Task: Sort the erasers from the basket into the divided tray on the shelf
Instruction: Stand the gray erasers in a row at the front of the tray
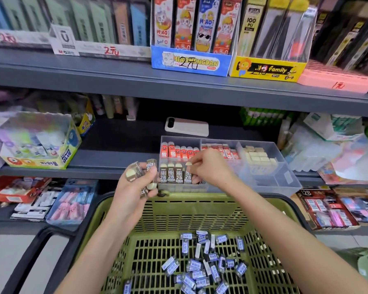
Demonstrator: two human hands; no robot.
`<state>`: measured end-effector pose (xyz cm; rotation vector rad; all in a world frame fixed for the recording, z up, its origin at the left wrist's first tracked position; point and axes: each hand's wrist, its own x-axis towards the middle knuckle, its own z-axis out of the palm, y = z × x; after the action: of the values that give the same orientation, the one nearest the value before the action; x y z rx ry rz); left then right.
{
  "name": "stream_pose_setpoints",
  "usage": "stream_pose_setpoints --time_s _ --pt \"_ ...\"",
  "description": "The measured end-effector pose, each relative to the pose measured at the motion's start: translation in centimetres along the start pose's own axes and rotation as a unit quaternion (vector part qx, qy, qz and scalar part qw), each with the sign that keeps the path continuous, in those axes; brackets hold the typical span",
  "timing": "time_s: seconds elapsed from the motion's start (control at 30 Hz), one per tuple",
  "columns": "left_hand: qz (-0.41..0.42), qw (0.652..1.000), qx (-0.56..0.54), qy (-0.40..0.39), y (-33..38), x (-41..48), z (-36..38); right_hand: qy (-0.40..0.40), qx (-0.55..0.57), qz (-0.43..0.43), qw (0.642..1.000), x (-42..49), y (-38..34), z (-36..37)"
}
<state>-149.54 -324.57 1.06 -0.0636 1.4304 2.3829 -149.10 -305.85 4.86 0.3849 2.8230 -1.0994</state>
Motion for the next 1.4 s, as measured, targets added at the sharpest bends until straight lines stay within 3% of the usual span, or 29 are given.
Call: stream_pose_setpoints --time_s 0.23,0.3,0.37,0.43,0.5,0.7,0.83,0.9,1.07,1.2,1.4 --pt "0.022 0.999 0.005 -0.031 -0.1 0.4 -0.2 -0.022 -0.033 -0.007 0.999 -0.5 -0.7 0.0" --pt "0.03 0.998 0.026 -0.04 -0.1 0.3 -0.3 0.032 -0.088 -0.034 0.995 -0.8 -1.1 0.2" --pt "0.049 0.996 0.057 -0.042 -0.1 0.1 -0.4 0.083 -0.044 -0.08 0.992 -1.7 -1.9 0.4" --pt "0.079 0.992 0.088 -0.047 0.0 -0.2 -0.3 0.014 0.145 -0.086 0.986 -2.8 -2.8 0.5" --pt "0.099 0.988 0.1 -0.058 -0.1 -0.7 -0.1 -0.07 0.258 -0.064 0.961 -3.6 -3.5 0.6" --pt "0.091 0.994 0.022 -0.062 -0.1 -1.6 0.8 -0.114 0.251 -0.054 0.96 -4.4 -3.3 -0.8" --pt "0.084 0.995 -0.007 -0.051 -0.2 -1.5 0.9 -0.197 0.181 -0.094 0.959 -5.7 -2.2 -1.3" --pt "0.076 0.995 -0.021 -0.052 -0.3 -1.5 0.9 -0.163 0.16 -0.095 0.969 -5.7 -1.6 -1.6" --pt "0.023 0.998 -0.043 -0.045 -0.2 -1.4 0.5 0.047 0.232 -0.028 0.971 -2.9 0.5 -3.9" --pt "0.005 0.998 -0.062 -0.024 0.1 -1.3 0.2 0.059 0.244 0.015 0.968 -1.3 1.2 -2.8" --pt "0.002 0.995 -0.093 0.028 0.3 -0.9 -0.4 0.05 0.141 0.025 0.988 -0.8 2.0 -0.4"
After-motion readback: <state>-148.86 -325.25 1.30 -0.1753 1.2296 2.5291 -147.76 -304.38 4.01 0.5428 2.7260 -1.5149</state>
